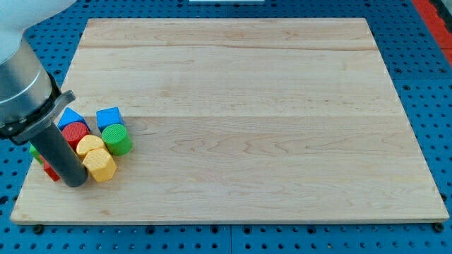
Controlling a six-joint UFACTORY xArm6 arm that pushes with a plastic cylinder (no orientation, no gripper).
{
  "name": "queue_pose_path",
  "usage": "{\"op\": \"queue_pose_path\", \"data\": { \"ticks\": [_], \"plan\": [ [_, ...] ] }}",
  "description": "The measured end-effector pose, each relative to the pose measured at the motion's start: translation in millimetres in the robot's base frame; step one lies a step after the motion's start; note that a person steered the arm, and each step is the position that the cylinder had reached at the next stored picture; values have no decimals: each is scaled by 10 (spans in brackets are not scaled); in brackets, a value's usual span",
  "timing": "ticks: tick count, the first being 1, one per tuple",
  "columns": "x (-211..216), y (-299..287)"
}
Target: Move the yellow blocks to the right
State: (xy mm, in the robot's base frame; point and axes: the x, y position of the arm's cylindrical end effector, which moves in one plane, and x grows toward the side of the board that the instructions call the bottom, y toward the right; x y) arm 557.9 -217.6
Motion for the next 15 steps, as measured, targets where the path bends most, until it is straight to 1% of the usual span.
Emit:
{"op": "queue_pose_path", "data": {
  "ticks": [2, 6, 10, 15],
  "plan": [
    [-174, -115],
    [-202, -131],
    [-208, 204],
    [-276, 269]
  ]
}}
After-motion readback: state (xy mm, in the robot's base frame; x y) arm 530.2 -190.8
